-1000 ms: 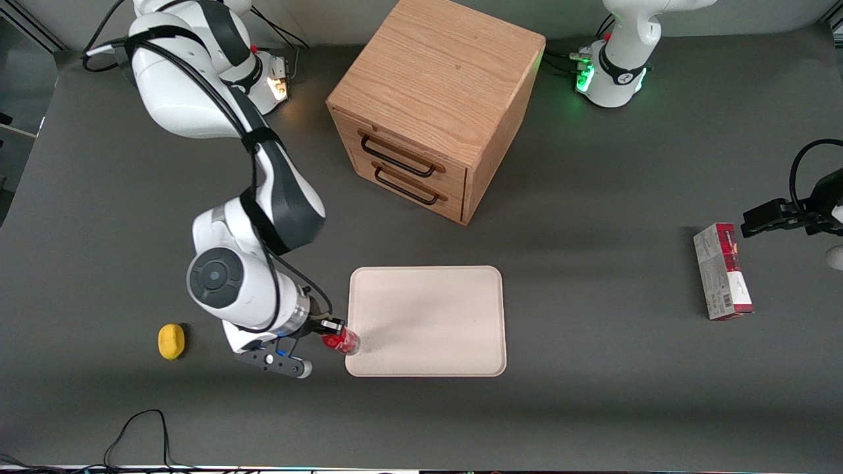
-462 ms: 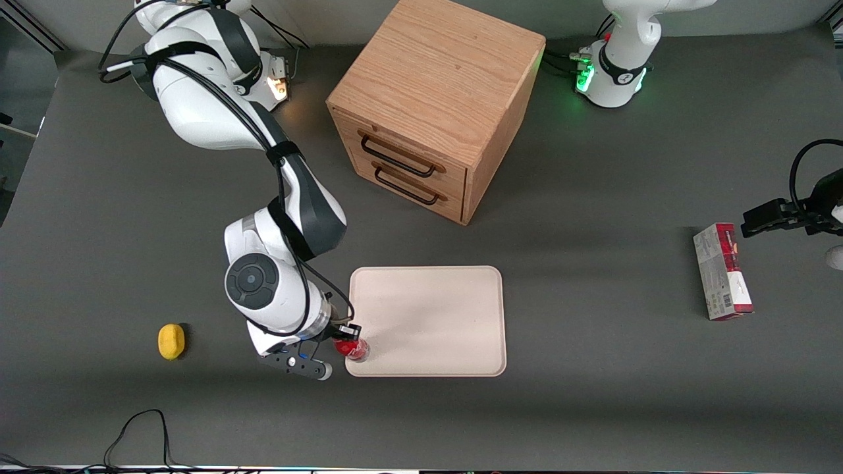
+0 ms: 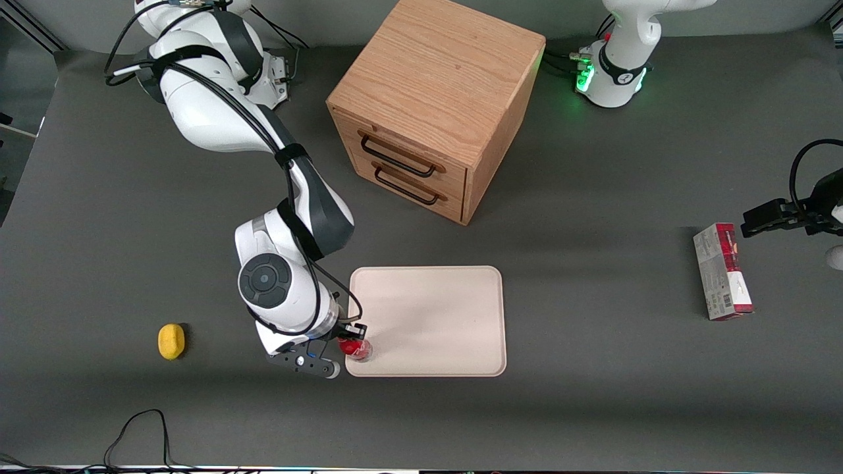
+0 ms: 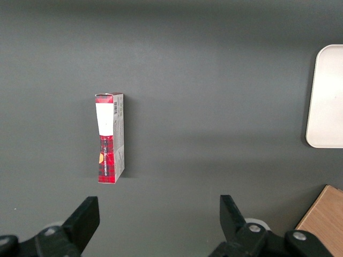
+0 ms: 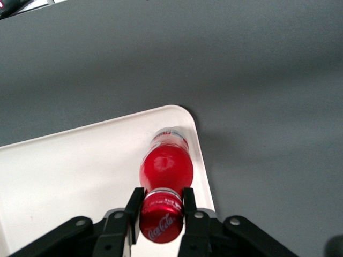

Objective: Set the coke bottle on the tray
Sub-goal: 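Stand the bottle upright on the tray edge with the right gripper, then open the right gripper to release the bottle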

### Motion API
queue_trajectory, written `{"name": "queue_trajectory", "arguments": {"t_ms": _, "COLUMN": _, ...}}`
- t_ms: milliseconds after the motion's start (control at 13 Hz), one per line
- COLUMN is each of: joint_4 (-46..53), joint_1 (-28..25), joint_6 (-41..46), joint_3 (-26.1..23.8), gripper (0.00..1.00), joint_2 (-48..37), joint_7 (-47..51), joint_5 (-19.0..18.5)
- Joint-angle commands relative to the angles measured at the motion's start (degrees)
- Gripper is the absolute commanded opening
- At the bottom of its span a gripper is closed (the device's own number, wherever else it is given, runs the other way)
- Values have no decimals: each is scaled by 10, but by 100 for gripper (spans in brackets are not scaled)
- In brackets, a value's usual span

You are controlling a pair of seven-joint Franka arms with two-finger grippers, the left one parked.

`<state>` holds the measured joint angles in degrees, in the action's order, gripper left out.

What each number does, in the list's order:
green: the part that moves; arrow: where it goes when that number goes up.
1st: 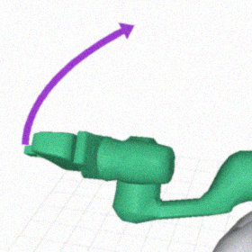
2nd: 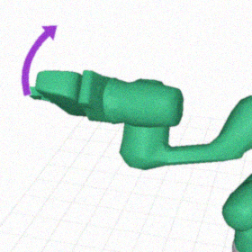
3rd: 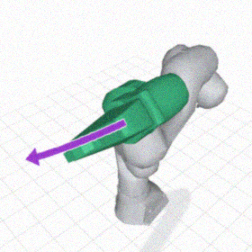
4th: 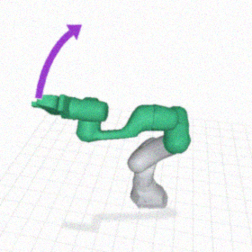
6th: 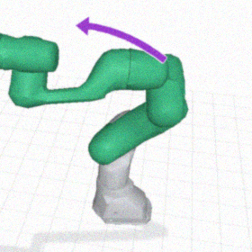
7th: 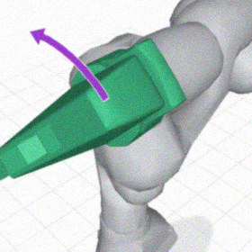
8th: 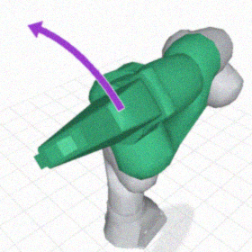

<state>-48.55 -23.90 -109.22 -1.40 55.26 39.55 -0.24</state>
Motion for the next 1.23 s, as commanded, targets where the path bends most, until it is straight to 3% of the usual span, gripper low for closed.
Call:
{"name": "queue_trajectory", "arguments": {"t_ms": 0, "joint_4": 26, "joint_1": -8, "joint_6": -2, "joint_3": -2, "gripper": 100, "joint_2": 13, "joint_7": 19, "joint_5": -15}}
{"name": "queue_trajectory", "arguments": {"t_ms": 846, "joint_4": 20, "joint_1": 2, "joint_6": 10, "joint_3": 2, "gripper": 100, "joint_2": -23, "joint_7": 39, "joint_5": -14}}
{"name": "queue_trajectory", "arguments": {"t_ms": 1000, "joint_4": -64, "joint_1": 35, "joint_6": 55, "joint_3": 1, "gripper": 100, "joint_2": -104, "joint_7": -34, "joint_5": -13}}
{"name": "queue_trajectory", "arguments": {"t_ms": 1154, "joint_4": -208, "joint_1": 83, "joint_6": 58, "joint_3": 1, "gripper": 100, "joint_2": -222, "joint_7": -124, "joint_5": -7}}
